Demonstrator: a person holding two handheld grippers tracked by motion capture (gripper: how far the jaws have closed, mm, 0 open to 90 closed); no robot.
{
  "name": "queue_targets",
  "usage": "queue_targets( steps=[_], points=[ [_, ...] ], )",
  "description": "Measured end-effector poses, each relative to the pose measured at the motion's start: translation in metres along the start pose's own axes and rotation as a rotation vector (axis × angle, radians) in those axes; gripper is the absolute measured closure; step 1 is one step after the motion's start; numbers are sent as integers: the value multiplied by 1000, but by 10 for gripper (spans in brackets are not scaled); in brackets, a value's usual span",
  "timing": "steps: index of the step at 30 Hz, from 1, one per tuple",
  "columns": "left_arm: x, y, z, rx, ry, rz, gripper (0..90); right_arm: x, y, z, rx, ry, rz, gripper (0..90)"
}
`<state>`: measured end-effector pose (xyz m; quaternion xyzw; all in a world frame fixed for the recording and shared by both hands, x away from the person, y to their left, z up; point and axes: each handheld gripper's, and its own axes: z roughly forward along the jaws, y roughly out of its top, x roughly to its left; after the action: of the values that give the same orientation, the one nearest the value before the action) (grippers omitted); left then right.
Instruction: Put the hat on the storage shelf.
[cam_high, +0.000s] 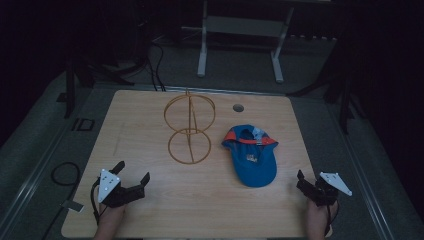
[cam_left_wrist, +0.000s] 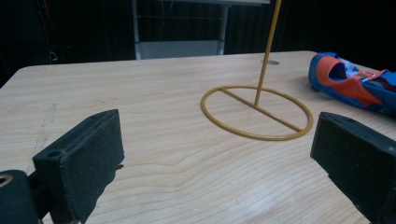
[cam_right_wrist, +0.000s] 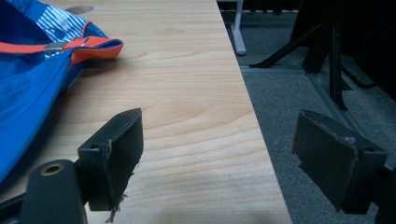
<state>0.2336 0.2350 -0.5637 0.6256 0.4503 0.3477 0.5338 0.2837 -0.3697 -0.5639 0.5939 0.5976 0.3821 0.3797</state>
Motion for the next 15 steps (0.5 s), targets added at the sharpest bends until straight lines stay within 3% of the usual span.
queue_targets(
  steps=[6, 7, 15],
  points=[
    [-2, 1, 0, -1, -8, 6, 30, 0, 0, 1, 7, 31, -2, 161],
    [-3, 1, 0, 1, -8, 8, 30, 5, 1, -1, 15, 55, -24, 155],
    [-6, 1, 2, 12, -20, -3, 27, 12, 18, -8, 12, 93, -71, 154]
  ],
)
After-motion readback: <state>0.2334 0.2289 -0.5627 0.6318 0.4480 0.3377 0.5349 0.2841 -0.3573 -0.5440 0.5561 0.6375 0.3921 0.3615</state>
